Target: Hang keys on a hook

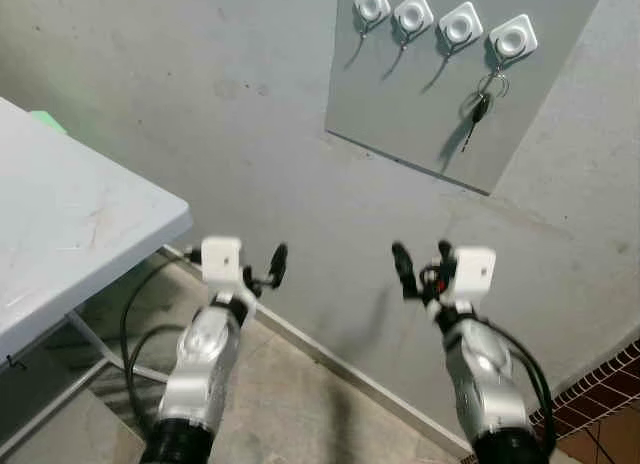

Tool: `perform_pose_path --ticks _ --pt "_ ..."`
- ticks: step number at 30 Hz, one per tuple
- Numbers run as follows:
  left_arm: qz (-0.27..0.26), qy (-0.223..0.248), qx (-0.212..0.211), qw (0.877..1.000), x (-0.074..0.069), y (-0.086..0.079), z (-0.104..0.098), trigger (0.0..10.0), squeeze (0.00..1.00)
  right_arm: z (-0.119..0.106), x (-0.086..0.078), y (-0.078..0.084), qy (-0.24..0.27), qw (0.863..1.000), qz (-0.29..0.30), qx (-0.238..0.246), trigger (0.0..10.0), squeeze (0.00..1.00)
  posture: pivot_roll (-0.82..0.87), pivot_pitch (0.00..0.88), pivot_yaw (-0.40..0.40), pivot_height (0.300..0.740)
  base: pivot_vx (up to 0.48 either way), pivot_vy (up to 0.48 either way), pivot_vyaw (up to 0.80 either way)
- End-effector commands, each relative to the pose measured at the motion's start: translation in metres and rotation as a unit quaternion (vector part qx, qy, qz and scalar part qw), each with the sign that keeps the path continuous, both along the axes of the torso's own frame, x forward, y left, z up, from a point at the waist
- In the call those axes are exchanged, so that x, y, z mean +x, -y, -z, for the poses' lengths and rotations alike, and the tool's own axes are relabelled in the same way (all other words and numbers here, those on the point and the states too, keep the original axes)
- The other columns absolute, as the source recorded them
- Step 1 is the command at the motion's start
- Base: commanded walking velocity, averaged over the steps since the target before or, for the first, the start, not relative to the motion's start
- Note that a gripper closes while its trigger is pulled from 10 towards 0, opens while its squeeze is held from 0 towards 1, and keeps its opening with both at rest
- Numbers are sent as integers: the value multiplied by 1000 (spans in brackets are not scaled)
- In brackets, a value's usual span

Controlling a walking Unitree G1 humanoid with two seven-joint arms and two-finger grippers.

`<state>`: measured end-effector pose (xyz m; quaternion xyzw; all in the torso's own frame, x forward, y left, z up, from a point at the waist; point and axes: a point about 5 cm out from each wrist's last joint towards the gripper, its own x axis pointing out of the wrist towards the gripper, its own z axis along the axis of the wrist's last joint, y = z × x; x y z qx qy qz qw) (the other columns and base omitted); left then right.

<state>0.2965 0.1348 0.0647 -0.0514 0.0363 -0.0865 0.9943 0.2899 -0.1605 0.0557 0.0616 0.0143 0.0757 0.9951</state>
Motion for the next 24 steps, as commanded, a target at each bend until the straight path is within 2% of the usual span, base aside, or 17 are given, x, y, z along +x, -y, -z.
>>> perform_pose_path --ticks 1,4,6,8,10,13,14,15,16,19,24 --pt "-3 9 13 1000 -2 -1 0 10000 0 3 -6 2 1 1000 -3 -15 10000 1000 3 0 -36 702 0 0 0" --pt "6 -10 -34 999 -9 -1 7 10000 0 11 -18 7 -7 1000 2 -19 10000 1000 0 0 -33 702 0 0 0" --pt "-1 -6 -28 1000 -10 -2 7 10000 0 11 -21 9 -4 1000 5 -21 10000 1000 0 0 -33 702 0 0 0" --pt "2 -16 -60 998 -13 -2 6 10000 0 7 -26 12 8 1000 18 -22 10000 1000 -7 0 -31 702 0 0 0" --pt "0 -9 -42 999 -15 -3 4 10000 0 3 -30 13 21 999 22 -21 10000 1000 -9 0 -30 702 0 0 0" --pt "4 5 -44 999 -18 -6 -3 10000 0 -4 -32 12 35 999 25 -17 10000 1000 -9 0 -30 702 0 0 0" --pt "1 21 -53 998 -21 -9 -11 10000 0 -9 -34 11 46 999 22 -6 10000 180 -8 0 -30 702 0 0 0" --pt "0 26 -56 998 -21 -11 -14 10000 0 -12 -35 10 51 999 20 -2 10000 180 -8 0 -30 702 0 0 0" --pt "-2 31 -59 998 -22 -12 -15 10000 0 -13 -35 10 53 998 20 -4 10000 0 -8 0 -29 702 0 0 0" --pt "-19 45 -77 996 -25 -20 -24 10000 0 -20 -38 8 64 998 18 8 10000 0 -7 0 -31 702 0 0 0" --pt "-23 46 -81 995 -27 -25 -26 10000 0 -17 -38 8 47 999 11 -17 10000 0 2 0 -33 702 0 0 0"
